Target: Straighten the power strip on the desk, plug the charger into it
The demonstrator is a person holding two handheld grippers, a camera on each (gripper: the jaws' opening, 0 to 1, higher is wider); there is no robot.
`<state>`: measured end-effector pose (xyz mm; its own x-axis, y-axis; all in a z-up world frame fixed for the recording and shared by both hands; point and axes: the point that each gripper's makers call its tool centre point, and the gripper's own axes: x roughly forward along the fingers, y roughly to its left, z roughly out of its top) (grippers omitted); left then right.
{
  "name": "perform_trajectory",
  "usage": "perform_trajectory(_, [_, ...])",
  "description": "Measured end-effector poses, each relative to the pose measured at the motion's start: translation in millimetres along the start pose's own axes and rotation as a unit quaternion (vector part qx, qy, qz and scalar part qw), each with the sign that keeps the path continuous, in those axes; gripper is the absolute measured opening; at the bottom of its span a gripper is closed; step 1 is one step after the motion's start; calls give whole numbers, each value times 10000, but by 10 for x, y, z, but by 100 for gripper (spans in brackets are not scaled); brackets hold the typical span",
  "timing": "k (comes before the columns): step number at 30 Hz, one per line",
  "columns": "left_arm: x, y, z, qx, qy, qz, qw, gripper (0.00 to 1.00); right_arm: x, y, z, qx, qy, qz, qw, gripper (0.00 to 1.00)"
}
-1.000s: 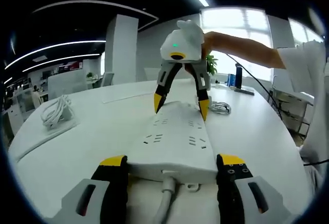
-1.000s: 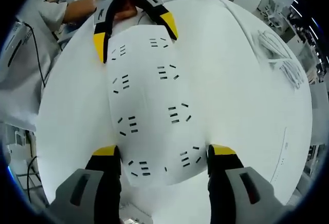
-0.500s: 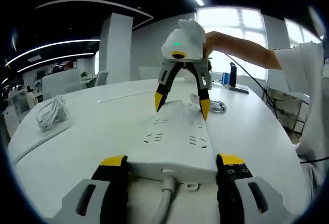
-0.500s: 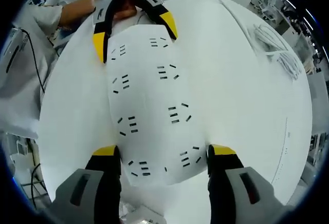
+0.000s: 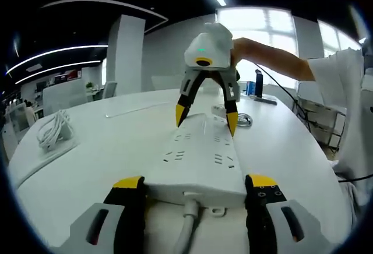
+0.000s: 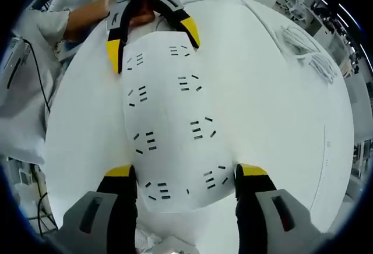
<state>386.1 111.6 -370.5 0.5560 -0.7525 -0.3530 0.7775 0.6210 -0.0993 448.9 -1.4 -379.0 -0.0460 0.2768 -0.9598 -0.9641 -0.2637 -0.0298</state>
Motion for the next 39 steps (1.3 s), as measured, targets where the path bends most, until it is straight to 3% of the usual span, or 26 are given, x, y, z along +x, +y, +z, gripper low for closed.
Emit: perform_trajectory(39, [3,-7,8,208,56,-622,9978,70,-30,172,-22,664,-132,-252,9974,67])
